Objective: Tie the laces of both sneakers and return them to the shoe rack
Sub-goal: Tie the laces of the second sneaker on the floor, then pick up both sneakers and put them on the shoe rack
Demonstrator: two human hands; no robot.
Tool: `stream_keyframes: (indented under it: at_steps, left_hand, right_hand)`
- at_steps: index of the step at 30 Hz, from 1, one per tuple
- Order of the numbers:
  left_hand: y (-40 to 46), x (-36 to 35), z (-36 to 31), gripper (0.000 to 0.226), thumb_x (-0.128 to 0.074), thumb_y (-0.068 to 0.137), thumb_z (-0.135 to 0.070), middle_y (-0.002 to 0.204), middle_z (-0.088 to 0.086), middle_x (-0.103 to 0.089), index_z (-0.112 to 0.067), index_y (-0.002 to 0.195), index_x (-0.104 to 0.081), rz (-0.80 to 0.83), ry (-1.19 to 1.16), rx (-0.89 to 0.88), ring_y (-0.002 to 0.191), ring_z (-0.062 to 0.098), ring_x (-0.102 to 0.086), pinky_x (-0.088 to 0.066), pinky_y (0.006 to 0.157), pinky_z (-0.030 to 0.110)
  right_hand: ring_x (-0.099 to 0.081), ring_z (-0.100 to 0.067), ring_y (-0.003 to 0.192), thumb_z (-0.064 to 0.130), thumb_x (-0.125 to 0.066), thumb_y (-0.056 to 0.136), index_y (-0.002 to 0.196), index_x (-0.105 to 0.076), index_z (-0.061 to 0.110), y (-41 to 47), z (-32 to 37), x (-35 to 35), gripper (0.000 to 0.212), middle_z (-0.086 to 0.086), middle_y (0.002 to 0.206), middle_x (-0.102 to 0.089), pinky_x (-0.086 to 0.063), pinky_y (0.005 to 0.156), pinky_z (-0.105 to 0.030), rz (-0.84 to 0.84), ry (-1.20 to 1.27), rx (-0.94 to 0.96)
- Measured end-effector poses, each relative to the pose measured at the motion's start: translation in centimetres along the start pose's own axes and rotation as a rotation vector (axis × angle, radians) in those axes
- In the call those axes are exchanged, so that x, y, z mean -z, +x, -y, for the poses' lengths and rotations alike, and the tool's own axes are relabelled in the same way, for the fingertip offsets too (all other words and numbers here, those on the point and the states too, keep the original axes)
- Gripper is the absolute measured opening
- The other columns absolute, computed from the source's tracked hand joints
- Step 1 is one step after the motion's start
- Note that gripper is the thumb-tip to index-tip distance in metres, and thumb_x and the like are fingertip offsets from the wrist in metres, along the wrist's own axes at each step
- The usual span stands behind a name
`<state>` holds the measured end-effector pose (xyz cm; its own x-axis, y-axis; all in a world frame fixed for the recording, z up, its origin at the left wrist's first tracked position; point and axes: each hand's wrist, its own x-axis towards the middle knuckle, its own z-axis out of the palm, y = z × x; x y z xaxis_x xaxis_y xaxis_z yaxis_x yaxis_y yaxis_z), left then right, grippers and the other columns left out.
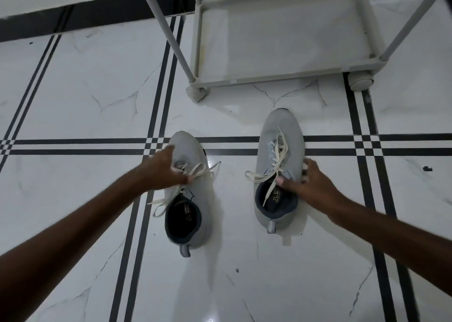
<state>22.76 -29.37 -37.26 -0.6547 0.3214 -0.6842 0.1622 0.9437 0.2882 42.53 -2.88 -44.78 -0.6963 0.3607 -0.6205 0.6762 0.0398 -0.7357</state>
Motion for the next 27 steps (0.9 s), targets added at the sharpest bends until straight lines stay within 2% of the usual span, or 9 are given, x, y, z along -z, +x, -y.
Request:
stream_keyframes:
  at_steps: [2,4,6,8,10,13,20,22,27]
  left_hand:
    - [-1.6,-1.4,3.4,0.079,-0.092,0.056,-0.048,0.114,0.01,-0.068,-0.02,0.121,-0.055,0.206,-0.187,0.138,0.106,0.024,-0.065,-0.056,0.075,0.024]
    - [-1.7,-3.8,6.2,0.1,-0.09,0.038,-0.051,0.11,0.011,-0.071,-0.018,0.126,-0.055,0.154,-0.322,0.207,0.099,0.025,-0.07,-0.061,0.078,0.037]
    - [-1.5,-6.1,7.2,0.092,-0.09,0.048,-0.038,0.1,0.006,-0.071,-0.015,0.129,-0.055,-0.007,-0.333,0.196,0.087,0.016,-0.068,-0.059,0.071,0.03]
    - [-1.7,-7.7,6.6,0.07,-0.084,0.068,-0.02,0.09,-0.004,-0.064,-0.016,0.131,-0.053,-0.122,-0.328,0.167,0.078,0.005,-0.059,-0.045,0.057,0.015]
    - [-1.5,-8.7,5.8,0.068,-0.08,0.072,-0.017,0.094,-0.004,-0.065,-0.019,0.135,-0.052,-0.167,-0.405,0.138,0.084,0.011,-0.062,-0.045,0.062,0.018]
    - [-1.1,-9.6,4.4,0.069,-0.078,0.071,-0.021,0.106,0.001,-0.068,-0.024,0.135,-0.052,-0.178,-0.457,0.092,0.094,0.019,-0.063,-0.045,0.064,0.021]
    - [-2.8,-8.3,2.1,0.039,-0.072,0.067,-0.024,0.09,-0.004,-0.07,-0.023,0.106,-0.066,-0.116,-0.573,0.042,0.081,0.014,-0.064,-0.044,0.059,0.02]
    - [-4.7,-7.3,1.3,0.027,-0.072,0.072,-0.021,0.083,-0.007,-0.069,-0.024,0.098,-0.066,-0.106,-0.602,0.033,0.075,0.011,-0.062,-0.041,0.054,0.014]
    - [-11.5,-1.4,-0.9,0.033,-0.071,0.072,-0.022,0.087,-0.011,-0.073,-0.032,0.103,-0.067,-0.104,-0.701,-0.023,0.081,0.01,-0.066,-0.047,0.061,0.017]
  right_hand:
    - [-0.059,-0.019,0.116,0.04,-0.086,0.069,0.132,-0.042,0.027,-0.2,-1.1,-0.4,0.078,0.006,0.126,-0.06,-0.048,0.098,-0.037,0.038,-0.063,-0.022]
    - [-0.058,-0.021,0.115,0.033,-0.085,0.072,0.137,-0.041,0.023,-0.2,-1.0,-0.5,0.079,0.006,0.12,-0.059,-0.045,0.092,-0.032,-0.001,-0.145,-0.009]
    - [-0.059,-0.024,0.113,0.026,-0.083,0.075,0.139,-0.042,0.021,0.0,-0.6,-1.0,0.077,0.003,0.117,-0.059,-0.044,0.089,-0.031,-0.035,-0.177,0.008]
    - [-0.06,-0.024,0.109,0.021,-0.082,0.076,0.138,-0.044,0.022,0.0,-0.3,-1.6,0.073,0.001,0.114,-0.06,-0.045,0.089,-0.032,-0.042,-0.192,0.029]
    - [-0.059,-0.022,0.104,0.018,-0.08,0.077,0.137,-0.046,0.022,0.0,0.2,-2.3,0.069,0.002,0.111,-0.06,-0.045,0.088,-0.031,-0.028,-0.202,0.039]
    - [-0.061,-0.022,0.102,0.012,-0.078,0.078,0.138,-0.046,0.022,0.1,0.6,-3.5,0.069,0.0,0.111,-0.061,-0.045,0.085,-0.03,0.007,-0.2,0.044]
    - [-0.065,-0.024,0.103,0.008,-0.073,0.08,0.14,-0.048,0.022,-1.1,3.2,-2.5,0.067,-0.007,0.121,-0.066,-0.051,0.085,-0.034,0.06,-0.282,0.011]
    - [-0.064,-0.024,0.103,0.008,-0.073,0.08,0.141,-0.047,0.023,-3.0,4.8,-1.5,0.067,-0.006,0.121,-0.065,-0.052,0.086,-0.035,0.065,-0.295,0.0]
    - [-0.064,-0.019,0.107,0.009,-0.074,0.08,0.14,-0.047,0.027,-9.5,12.3,1.3,0.068,-0.001,0.12,-0.064,-0.054,0.089,-0.037,0.076,-0.296,0.031]
